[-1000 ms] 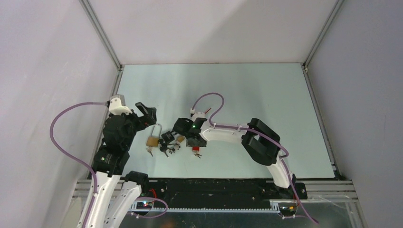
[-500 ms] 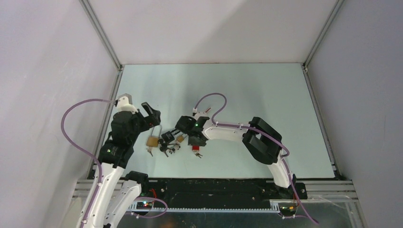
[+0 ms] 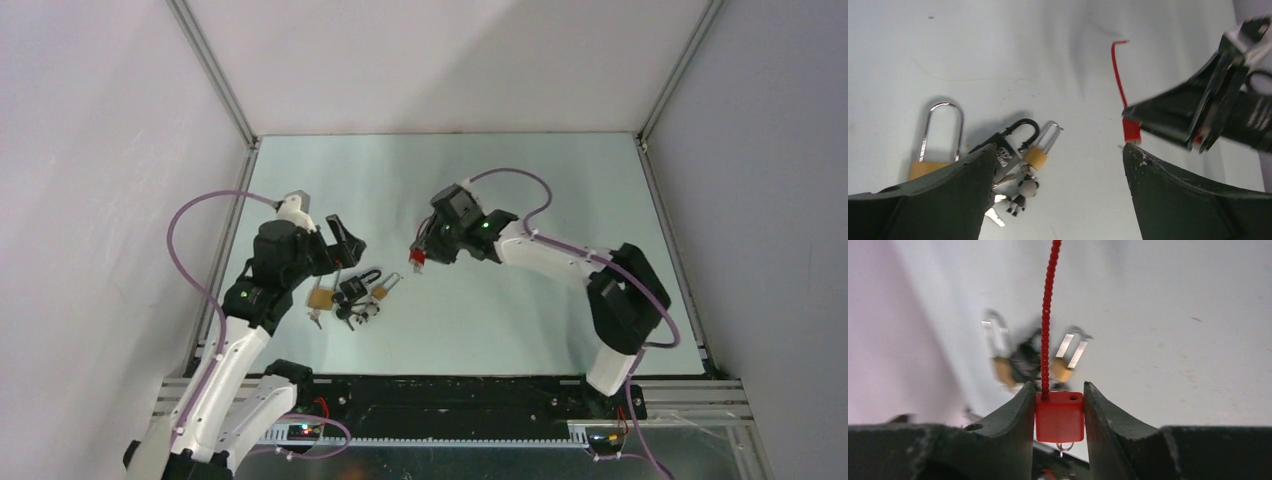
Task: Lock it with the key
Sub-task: Pick up the lock from the center of the board.
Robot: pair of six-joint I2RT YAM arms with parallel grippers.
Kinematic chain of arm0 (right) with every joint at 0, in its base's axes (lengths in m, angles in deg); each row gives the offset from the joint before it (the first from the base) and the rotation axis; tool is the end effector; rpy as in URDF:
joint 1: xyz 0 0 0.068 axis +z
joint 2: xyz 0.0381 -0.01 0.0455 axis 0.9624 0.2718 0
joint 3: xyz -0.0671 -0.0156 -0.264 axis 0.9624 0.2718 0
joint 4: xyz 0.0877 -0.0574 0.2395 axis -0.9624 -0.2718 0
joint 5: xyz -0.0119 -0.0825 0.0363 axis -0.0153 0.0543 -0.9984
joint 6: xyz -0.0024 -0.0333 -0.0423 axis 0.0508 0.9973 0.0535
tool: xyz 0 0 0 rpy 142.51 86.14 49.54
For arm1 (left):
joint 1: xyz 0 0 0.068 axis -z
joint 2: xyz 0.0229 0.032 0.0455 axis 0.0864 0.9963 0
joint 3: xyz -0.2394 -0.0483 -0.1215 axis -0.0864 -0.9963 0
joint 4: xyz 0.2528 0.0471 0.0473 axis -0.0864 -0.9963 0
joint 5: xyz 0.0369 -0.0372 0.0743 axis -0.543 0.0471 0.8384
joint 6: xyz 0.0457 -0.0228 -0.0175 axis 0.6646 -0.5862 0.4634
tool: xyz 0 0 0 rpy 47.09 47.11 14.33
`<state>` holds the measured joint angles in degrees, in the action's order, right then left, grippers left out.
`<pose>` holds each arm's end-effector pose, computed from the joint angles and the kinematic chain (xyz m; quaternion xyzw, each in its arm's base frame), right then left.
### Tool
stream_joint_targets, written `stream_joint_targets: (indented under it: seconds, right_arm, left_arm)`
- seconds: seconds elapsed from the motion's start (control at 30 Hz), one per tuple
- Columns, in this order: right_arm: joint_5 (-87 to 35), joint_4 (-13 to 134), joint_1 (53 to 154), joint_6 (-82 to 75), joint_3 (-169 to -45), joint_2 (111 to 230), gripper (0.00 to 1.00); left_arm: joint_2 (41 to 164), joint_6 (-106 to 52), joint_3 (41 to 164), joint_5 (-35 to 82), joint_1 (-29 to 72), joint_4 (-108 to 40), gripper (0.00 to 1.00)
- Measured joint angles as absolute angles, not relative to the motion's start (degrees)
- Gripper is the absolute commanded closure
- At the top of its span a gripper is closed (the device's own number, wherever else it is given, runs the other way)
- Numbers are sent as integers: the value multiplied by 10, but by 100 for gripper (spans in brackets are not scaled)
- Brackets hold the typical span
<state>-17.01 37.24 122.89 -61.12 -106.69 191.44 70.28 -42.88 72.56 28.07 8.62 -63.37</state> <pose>0.2587 0.2927 0.2300 0.1346 0.9321 0.2729 0.1963 0.1637 -0.0420 0.2986 -0.0877 0.8527 -0.2066 0.4718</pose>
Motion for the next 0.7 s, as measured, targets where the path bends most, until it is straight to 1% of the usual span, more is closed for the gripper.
stream_joint_targets:
  seconds: [0.13,0.4,0.63,0.7]
  right_arm:
    - [-198,431,1198,-644,-1063,1856,73]
    - [-212,507,1187,-718,-1051,1782,73]
    - [-187,532,1200,-770,-1034,1747,73]
    - [-174,532,1209,-781,-1033,1739,74]
  left_arm:
    - [723,-427,736,257,131,-604,1]
    - [743,-407,747,235,230,-500,1]
    - [744,-405,727,254,263,-375,1]
    - [745,-399,727,261,273,-354,3]
